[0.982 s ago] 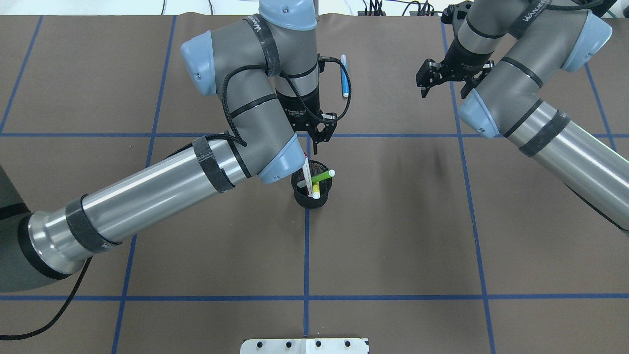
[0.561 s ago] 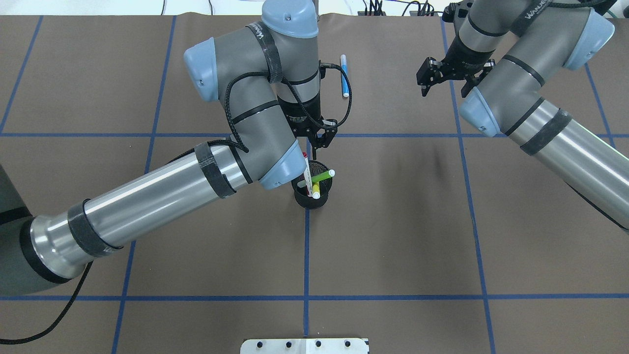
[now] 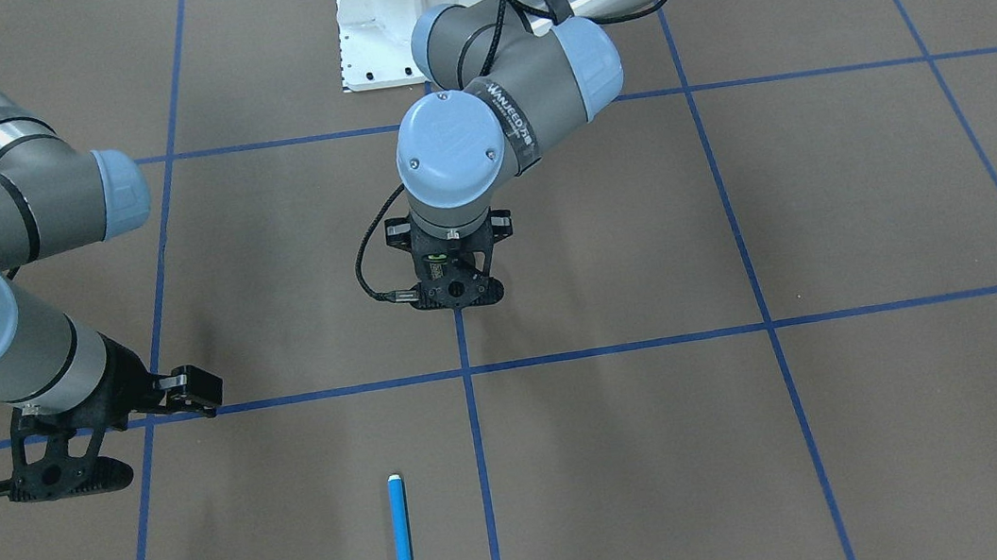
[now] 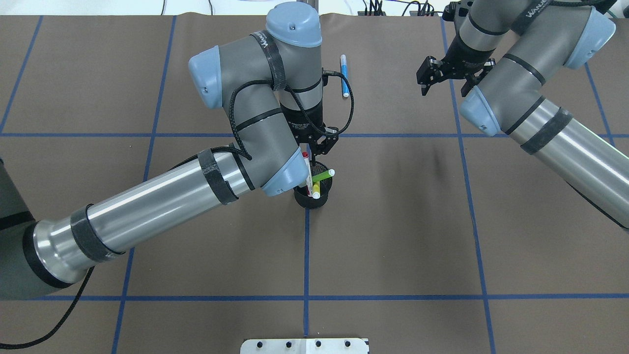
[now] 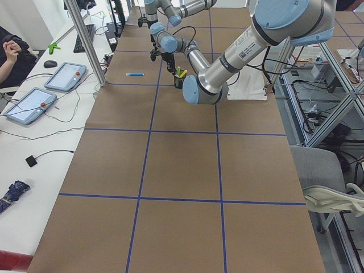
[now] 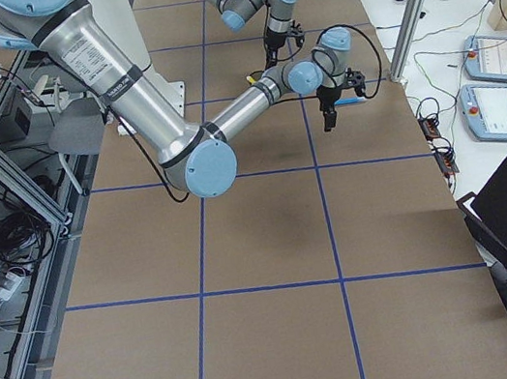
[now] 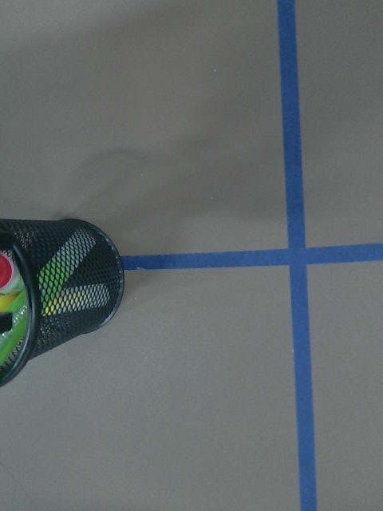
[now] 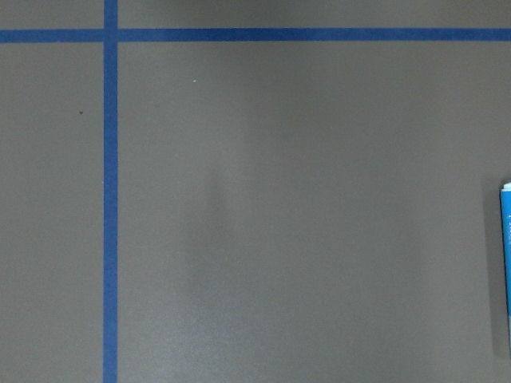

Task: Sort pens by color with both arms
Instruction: 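Close the left gripper on the red marker inside the cup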

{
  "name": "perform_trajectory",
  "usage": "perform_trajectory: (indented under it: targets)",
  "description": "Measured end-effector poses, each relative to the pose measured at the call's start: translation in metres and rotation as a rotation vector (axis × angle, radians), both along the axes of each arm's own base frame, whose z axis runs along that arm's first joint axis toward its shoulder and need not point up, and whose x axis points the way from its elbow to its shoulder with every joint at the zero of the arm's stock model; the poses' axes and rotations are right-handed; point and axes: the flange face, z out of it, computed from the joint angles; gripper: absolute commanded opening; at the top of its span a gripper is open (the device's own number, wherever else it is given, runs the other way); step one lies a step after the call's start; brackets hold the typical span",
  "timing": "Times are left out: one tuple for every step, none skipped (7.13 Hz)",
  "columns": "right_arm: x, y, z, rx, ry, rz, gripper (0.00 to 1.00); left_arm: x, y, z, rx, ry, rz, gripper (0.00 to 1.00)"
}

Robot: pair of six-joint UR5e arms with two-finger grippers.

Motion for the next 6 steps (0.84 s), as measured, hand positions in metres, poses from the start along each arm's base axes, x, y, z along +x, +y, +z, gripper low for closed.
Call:
perform_trajectory:
  targets:
    - [0.0,0.0,-0.0002,0.0,0.0,0.0,1.0,0.0004,0.0003,0.0012,-0.001,-0.001,0.0,0.36]
    - [0.0001,0.0,0.0,0.0,0.0,0.0,1.0,0.0007,0.0005,0.0027,-0.002,-0.003,0.001,0.31]
    - [0.0001,-0.0001,0.0001,0.0,0.0,0.0,1.0,0.0009,0.0004,0.0042,-0.003,-0.004,0.001,0.26]
    - [0.0001,-0.0001,-0.0001,0.0,0.0,0.0,1.0,0.001,0.0003,0.0048,-0.003,-0.005,0.0,0.17]
    - [0.0,0.0,0.0,0.0,0.0,0.0,1.0,0.001,0.0004,0.0047,-0.003,-0.005,0.0,0.11]
    - [0.0001,0.0,0.0001,0.0,0.0,0.0,1.0,0.0003,0.0009,0.0029,-0.003,-0.002,-0.001,0.09]
